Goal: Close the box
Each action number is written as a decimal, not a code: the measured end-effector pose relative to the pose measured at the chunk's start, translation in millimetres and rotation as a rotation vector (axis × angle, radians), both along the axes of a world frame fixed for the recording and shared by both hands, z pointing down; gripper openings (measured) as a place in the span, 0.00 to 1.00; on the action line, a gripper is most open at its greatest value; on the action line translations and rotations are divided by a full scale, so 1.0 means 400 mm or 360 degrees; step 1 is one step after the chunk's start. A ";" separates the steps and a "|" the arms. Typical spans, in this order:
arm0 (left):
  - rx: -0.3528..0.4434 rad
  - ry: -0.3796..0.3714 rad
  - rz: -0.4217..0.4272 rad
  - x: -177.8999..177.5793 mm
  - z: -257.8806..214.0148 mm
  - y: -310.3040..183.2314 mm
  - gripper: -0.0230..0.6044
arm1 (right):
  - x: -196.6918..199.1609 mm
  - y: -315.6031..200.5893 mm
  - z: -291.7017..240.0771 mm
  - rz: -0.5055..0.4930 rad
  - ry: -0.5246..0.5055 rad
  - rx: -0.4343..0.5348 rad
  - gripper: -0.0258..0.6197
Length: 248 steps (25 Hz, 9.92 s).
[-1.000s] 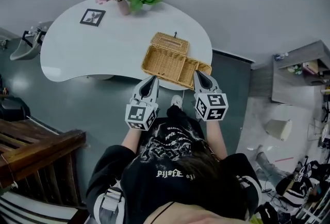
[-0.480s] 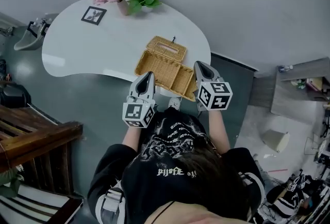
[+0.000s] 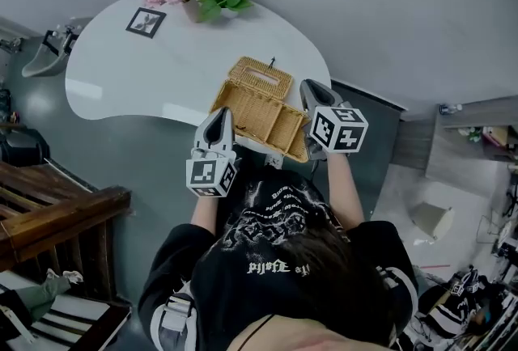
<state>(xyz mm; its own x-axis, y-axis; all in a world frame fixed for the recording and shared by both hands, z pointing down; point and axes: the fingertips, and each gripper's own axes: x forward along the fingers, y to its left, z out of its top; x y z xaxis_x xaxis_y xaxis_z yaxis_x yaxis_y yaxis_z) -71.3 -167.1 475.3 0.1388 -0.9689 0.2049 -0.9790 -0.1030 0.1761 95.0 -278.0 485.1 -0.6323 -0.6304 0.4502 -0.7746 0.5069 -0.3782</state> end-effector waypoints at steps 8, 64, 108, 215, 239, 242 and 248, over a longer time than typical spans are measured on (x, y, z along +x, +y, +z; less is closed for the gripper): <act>-0.0004 -0.0039 0.0029 -0.082 -0.005 -0.061 0.08 | -0.080 -0.103 0.047 -0.0020 0.0016 -0.0209 0.20; -0.0166 0.0101 0.0159 -0.382 0.102 -0.243 0.08 | -0.308 -0.328 0.432 -0.0352 0.0813 -0.1202 0.10; -0.0109 0.0062 0.0147 -0.194 0.066 -0.066 0.08 | -0.286 -0.250 0.003 -0.0441 0.0336 -0.0397 0.10; -0.0093 0.0047 -0.0164 -0.103 0.074 0.113 0.08 | -0.350 0.317 0.038 -0.0724 0.0107 0.0141 0.08; -0.0094 0.0016 -0.0090 -0.050 0.087 0.078 0.08 | -0.220 0.232 0.079 -0.0501 0.0255 0.0300 0.08; -0.0098 0.0006 -0.0086 -0.050 0.091 0.076 0.08 | -0.220 0.232 0.083 -0.0508 0.0262 0.0302 0.08; -0.0102 -0.0008 -0.0095 -0.059 0.094 0.073 0.08 | -0.231 0.233 0.085 -0.0539 0.0252 0.0286 0.08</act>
